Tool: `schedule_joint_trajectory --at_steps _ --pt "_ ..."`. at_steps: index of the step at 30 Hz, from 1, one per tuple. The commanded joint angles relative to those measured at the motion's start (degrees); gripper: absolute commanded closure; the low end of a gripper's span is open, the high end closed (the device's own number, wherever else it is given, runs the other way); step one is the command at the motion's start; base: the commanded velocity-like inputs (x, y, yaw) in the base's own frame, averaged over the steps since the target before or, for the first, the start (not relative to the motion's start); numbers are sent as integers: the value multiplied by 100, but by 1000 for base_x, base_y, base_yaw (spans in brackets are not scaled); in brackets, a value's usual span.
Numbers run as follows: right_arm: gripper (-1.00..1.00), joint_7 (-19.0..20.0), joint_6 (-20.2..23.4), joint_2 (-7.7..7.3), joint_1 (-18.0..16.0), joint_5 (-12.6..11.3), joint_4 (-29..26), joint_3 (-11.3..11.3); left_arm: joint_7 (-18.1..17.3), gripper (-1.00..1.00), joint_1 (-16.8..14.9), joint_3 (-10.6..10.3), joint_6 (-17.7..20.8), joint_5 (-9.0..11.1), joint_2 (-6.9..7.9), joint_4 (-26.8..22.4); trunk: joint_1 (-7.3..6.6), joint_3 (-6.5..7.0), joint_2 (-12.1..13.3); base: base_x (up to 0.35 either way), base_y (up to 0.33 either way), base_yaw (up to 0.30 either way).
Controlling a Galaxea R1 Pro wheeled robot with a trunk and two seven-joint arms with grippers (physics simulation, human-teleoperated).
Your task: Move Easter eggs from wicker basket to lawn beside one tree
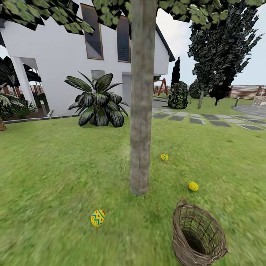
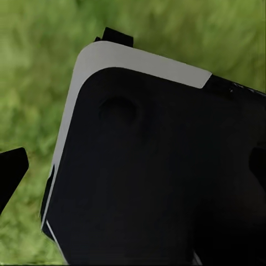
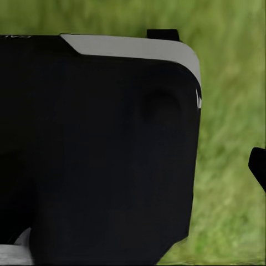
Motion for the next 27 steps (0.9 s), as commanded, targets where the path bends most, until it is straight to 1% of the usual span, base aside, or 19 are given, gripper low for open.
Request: schedule_joint_trajectory --at_steps 1,4,10,15,22,27 --pt "-100 -2 -45 -5 50 59 8 -48 -19 -100 50 47 -23 29 2 11 -23 14 38 0 0 0" --pt "-100 -5 -176 -3 199 59 9 -48 -19 -100 224 52 -159 30 28 11 -89 68 159 0 0 0" --pt "-100 -5 -218 39 380 65 8 -48 -19 -100 403 55 -209 30 41 11 -220 175 399 0 0 0" --pt "-100 -4 -344 54 414 71 -2 -48 -21 -100 433 56 -221 30 37 3 -330 265 600 0 0 0" --pt "-100 3 -372 55 416 68 -9 -48 -22 -100 435 56 -222 30 31 -6 -484 391 881 0 0 0" --pt "-100 3 -373 62 416 68 -9 -48 -21 -100 435 48 -222 25 -2 -6 -594 481 1081 0 0 0"
